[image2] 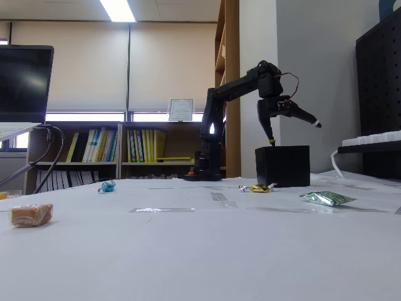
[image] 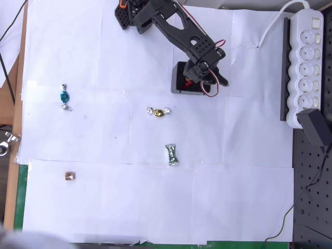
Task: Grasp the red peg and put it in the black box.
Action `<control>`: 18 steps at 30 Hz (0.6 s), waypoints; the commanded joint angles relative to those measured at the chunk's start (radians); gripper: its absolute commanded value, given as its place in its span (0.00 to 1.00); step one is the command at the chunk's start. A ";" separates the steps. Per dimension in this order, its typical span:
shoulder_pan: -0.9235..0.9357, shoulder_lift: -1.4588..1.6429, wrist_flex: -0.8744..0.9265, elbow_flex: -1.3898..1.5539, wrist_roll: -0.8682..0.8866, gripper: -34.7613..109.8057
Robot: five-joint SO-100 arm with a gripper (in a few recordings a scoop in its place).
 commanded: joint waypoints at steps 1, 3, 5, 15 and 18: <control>-0.012 -0.058 0.015 0.091 -0.012 0.64; -0.011 -0.058 0.011 0.092 -0.011 0.65; -0.009 -0.058 0.006 0.094 -0.014 0.62; 0.000 -0.061 0.005 0.101 0.041 0.24; -0.002 -0.061 0.006 0.101 0.035 0.24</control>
